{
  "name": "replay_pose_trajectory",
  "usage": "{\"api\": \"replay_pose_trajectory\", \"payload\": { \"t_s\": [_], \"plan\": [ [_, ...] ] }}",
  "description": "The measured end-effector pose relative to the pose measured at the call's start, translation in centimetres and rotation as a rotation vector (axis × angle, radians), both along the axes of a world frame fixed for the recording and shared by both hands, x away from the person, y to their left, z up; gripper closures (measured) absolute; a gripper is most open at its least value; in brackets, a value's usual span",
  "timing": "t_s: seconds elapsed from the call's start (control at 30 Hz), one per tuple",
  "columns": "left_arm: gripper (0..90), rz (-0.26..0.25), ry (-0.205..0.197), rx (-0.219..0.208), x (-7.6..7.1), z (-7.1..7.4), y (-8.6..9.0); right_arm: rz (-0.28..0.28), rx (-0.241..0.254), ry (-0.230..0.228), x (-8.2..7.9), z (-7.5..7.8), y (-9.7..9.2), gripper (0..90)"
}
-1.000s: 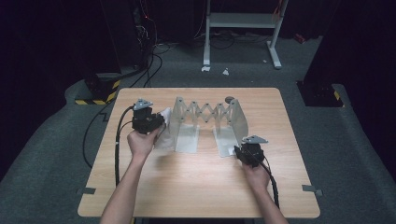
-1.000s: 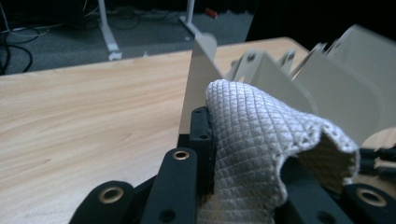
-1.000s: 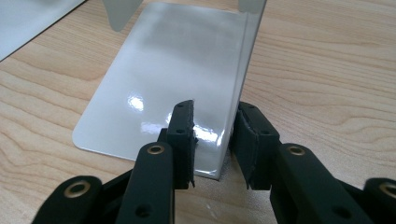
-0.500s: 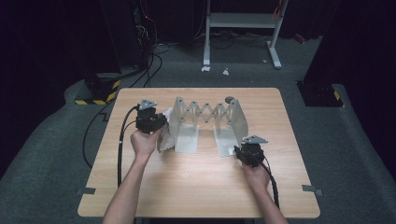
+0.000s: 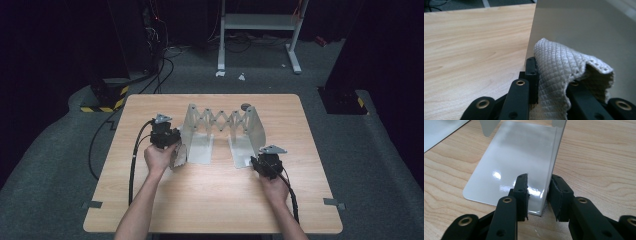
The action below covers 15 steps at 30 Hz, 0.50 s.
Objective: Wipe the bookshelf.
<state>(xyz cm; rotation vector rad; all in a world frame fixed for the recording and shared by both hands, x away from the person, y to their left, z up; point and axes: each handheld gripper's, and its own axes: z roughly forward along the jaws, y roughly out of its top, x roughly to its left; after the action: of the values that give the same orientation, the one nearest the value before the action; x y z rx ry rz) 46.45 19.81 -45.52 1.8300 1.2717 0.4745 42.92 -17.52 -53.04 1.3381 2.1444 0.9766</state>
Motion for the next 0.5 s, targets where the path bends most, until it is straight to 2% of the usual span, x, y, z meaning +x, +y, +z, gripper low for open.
{"api": "replay_pose_trajectory", "payload": {
  "t_s": [0.1,0.3,0.33,0.43,0.5],
  "plan": [
    [80.1,0.002,0.010,0.021,0.0,-0.8,-0.2,0.000,0.000,0.000,0.0,0.0,0.0,68.8],
    [80.0,0.006,0.043,0.027,0.2,-2.3,-0.4,0.002,-0.002,-0.002,0.0,0.0,0.0,68.8],
    [79.9,0.006,0.058,0.029,0.3,-2.8,-0.5,0.002,-0.002,-0.002,0.0,0.0,0.0,68.8],
    [80.0,0.010,0.064,0.025,0.4,-3.3,-0.5,0.002,-0.002,-0.002,0.0,0.0,0.0,68.8],
    [79.9,0.011,0.073,0.039,0.4,-3.8,-0.6,0.002,-0.002,-0.002,0.0,0.0,0.0,68.8]
  ]
}}
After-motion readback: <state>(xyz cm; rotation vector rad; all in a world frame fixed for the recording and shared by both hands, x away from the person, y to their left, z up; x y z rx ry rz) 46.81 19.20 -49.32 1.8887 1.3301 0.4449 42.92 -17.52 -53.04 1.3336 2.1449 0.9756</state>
